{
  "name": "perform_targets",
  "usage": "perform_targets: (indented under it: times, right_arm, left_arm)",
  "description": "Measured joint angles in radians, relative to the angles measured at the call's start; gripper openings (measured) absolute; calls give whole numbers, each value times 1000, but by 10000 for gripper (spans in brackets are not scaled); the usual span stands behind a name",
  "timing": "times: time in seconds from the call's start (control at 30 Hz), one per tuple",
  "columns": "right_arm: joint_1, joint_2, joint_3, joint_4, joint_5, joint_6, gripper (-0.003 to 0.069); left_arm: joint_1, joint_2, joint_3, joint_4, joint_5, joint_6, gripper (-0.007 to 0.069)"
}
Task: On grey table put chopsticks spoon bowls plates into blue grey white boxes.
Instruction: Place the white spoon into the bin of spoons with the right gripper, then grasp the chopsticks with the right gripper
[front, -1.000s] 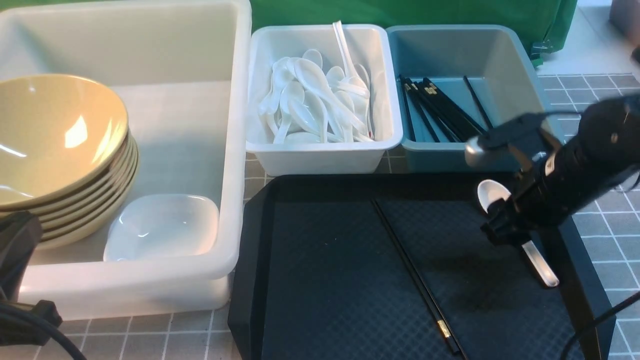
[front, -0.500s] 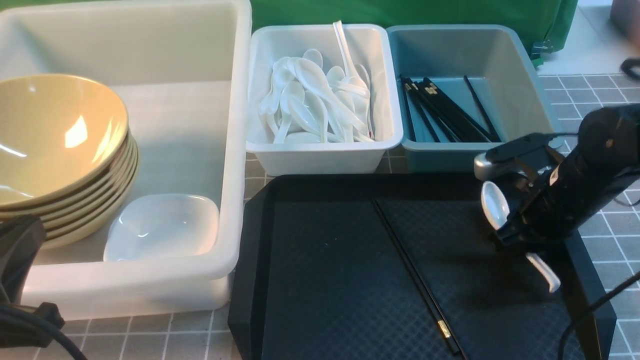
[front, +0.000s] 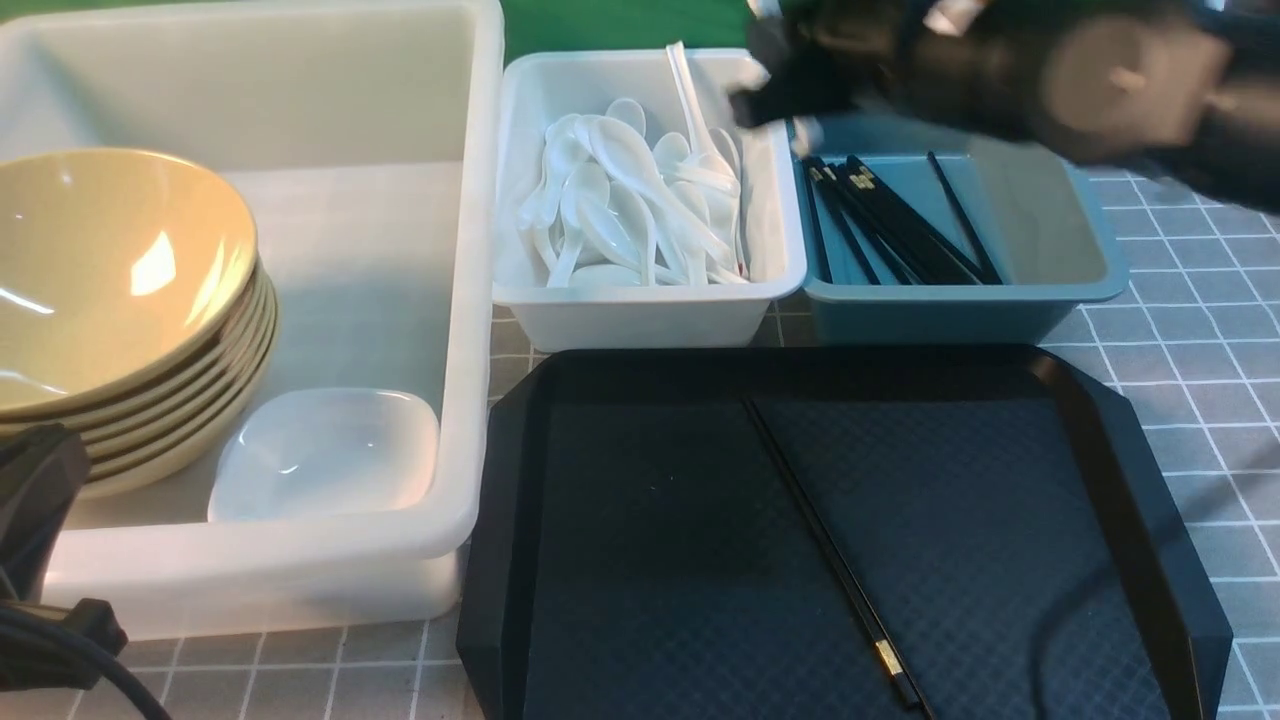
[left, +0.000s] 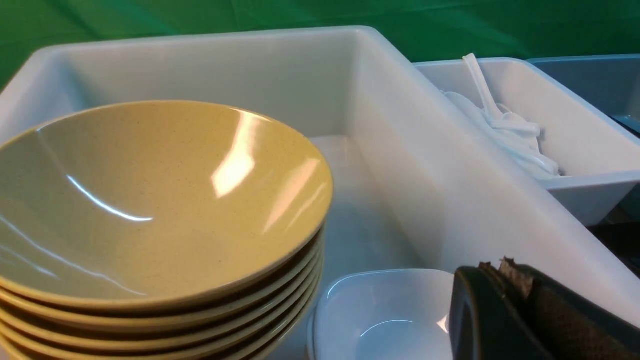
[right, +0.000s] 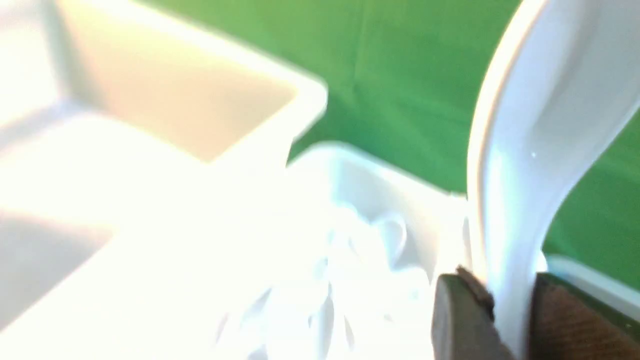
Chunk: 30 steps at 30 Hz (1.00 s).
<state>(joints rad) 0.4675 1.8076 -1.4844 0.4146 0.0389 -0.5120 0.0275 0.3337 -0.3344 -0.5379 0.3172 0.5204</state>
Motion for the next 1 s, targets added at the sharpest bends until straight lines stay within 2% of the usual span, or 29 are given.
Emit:
perform_targets:
  times: [0.1, 0.2, 0.27, 0.33, 0.37, 0.43, 0.53, 0.6, 0.7, 0.8, 0.83, 0.93, 1.0]
  right_arm:
    - [-8, 104, -132, 2, 151, 19, 398]
    - [-18, 142, -193, -6, 289, 19, 503]
    - [-36, 146, -228, -18, 439, 29, 564]
    - [-59, 128, -252, -31, 576, 73, 584]
    - [-61, 125, -254, -32, 576, 79, 585]
    - [-82, 93, -264, -84, 791, 180, 581]
    - [-79, 72, -244, -167, 965, 277, 559]
    - [-46, 67, -154, -261, 1068, 358, 538]
    - [22, 75, -1, -336, 1063, 409, 526]
    - [80, 78, 96, -368, 976, 443, 526]
    - [109, 78, 152, -377, 897, 460, 524]
    - [129, 81, 231, -387, 756, 496, 514]
    - [130, 93, 258, -390, 719, 506, 491]
  left_arm:
    - [0, 0, 0, -1, 1, 0, -11]
    - [0, 0, 0, -1, 9, 0, -11]
    - [0, 0, 0, -1, 17, 0, -11]
    - [0, 0, 0, -1, 19, 0, -11]
    - [0, 0, 0, -1, 19, 0, -11]
    - [0, 0, 0, -1, 19, 0, -11]
    - [0, 0, 0, -1, 10, 0, -11]
    - [0, 0, 0, -1, -5, 0, -11]
    - [0, 0, 0, -1, -8, 0, -11]
    - [0, 0, 0, -1, -8, 0, -11]
    - [0, 0, 0, -1, -8, 0, -11]
    - [0, 0, 0, -1, -9, 0, -11]
    - [0, 0, 0, -1, -9, 0, -11]
